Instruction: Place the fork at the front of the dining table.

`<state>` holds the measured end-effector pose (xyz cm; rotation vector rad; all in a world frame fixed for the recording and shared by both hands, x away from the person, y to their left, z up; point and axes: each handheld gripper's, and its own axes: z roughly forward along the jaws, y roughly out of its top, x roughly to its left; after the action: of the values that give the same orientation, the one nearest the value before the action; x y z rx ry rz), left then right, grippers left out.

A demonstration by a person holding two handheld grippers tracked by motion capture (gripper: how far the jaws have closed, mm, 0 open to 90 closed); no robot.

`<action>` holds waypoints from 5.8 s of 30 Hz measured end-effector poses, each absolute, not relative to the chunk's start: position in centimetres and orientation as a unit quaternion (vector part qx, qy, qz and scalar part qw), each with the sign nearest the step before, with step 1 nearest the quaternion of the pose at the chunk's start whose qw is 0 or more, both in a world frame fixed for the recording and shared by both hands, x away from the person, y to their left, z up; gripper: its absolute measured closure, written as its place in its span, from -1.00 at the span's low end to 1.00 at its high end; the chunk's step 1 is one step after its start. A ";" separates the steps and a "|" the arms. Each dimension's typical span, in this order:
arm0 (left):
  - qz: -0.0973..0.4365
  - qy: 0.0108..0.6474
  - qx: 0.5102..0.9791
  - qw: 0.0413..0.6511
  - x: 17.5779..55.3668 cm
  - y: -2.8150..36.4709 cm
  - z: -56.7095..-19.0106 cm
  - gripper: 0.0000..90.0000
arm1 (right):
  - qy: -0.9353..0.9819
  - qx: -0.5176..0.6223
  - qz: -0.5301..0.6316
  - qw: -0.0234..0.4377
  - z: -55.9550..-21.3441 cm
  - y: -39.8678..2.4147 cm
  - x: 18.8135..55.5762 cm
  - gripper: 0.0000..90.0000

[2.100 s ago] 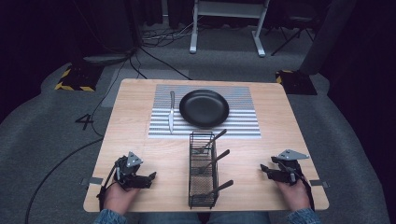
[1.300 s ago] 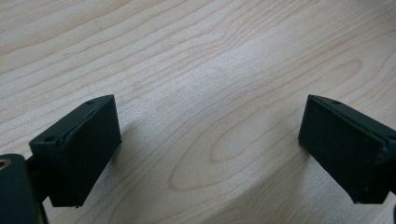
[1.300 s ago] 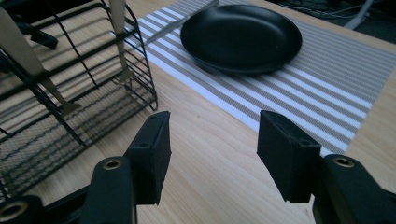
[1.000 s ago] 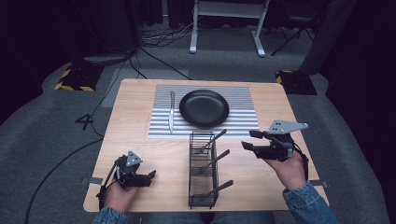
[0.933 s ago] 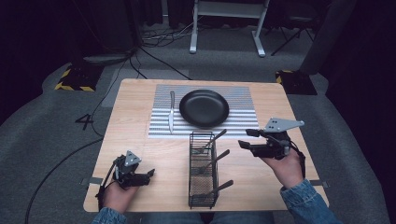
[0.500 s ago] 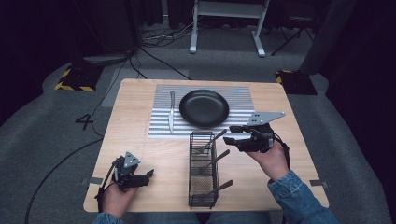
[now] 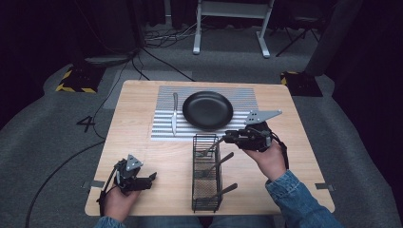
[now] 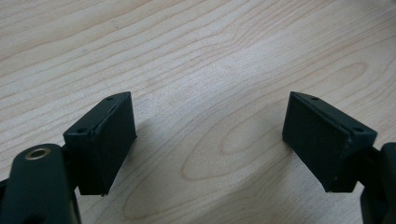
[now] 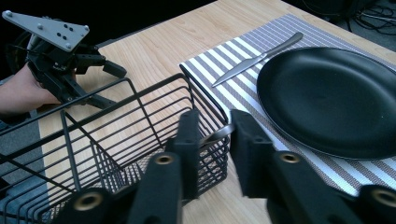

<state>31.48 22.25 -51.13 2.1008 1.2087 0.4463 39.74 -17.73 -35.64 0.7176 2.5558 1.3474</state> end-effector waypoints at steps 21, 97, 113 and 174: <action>0.171 0.463 0.804 0.332 31.5 22.2 -51.1 -0.61 | 0.856 0.226 0.458 0.085 -33.0 -17.3 39.4 0.93; 0.171 0.463 0.804 0.332 31.6 22.2 -51.1 -0.62 | 0.863 0.323 0.362 0.141 -30.9 -26.5 50.8 0.93; 0.171 0.464 0.803 0.332 31.6 22.1 -51.1 -0.62 | 0.873 0.319 0.349 0.121 -32.1 -26.1 52.2 0.93; 0.171 0.464 0.803 0.332 31.7 22.1 -51.1 -0.62 | 0.853 0.344 0.382 0.097 -35.9 -24.3 57.5 0.56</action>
<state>31.68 22.08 -51.13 2.0993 1.2132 0.4481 57.48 -24.27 -35.90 1.0176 2.5254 1.1309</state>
